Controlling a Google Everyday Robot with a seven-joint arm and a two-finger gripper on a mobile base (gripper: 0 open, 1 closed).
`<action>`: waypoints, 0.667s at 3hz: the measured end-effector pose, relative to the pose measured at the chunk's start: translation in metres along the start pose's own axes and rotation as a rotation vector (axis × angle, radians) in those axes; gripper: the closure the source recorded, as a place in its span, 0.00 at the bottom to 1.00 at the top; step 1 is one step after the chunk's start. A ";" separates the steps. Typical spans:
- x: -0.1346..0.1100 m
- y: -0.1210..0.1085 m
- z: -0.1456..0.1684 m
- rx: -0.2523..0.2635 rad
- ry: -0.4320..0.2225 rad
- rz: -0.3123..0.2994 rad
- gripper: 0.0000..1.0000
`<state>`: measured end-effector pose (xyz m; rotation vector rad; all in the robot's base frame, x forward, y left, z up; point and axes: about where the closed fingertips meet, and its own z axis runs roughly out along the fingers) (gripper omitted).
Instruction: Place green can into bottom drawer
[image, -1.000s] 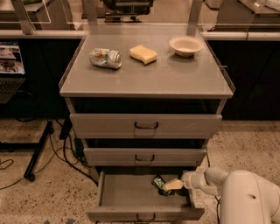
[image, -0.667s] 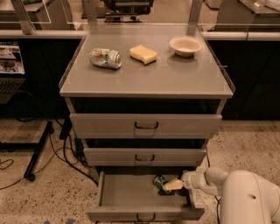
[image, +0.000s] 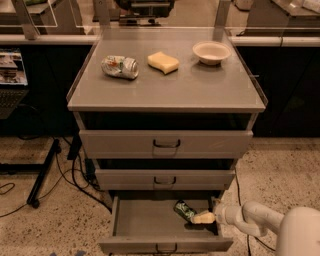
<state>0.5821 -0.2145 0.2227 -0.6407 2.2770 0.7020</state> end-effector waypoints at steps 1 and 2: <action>0.007 0.010 -0.038 0.070 -0.078 0.000 0.00; 0.015 0.018 -0.082 0.134 -0.129 -0.009 0.00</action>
Offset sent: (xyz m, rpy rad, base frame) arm -0.0967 -0.0778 0.0798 -0.0389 -0.2076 -0.2031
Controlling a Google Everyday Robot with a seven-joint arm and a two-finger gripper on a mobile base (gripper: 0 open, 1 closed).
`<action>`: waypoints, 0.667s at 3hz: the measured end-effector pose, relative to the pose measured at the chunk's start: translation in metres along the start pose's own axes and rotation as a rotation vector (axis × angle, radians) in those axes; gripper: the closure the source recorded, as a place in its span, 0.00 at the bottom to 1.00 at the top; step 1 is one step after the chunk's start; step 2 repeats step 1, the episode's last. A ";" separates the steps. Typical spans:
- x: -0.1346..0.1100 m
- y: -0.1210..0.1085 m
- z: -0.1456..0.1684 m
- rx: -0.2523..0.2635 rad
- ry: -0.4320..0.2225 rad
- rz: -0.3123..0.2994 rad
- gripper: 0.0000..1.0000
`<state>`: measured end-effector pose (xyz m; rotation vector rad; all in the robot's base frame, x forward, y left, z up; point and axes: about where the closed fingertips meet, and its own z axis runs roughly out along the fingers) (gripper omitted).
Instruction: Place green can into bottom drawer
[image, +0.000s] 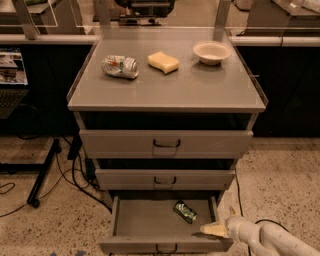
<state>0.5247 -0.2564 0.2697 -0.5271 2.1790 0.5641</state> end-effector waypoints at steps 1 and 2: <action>0.004 -0.001 -0.014 0.019 -0.014 0.008 0.00; 0.004 -0.001 -0.014 0.019 -0.014 0.008 0.00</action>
Offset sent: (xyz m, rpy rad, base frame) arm 0.0000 0.0000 0.0000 0.0000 0.0000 0.0000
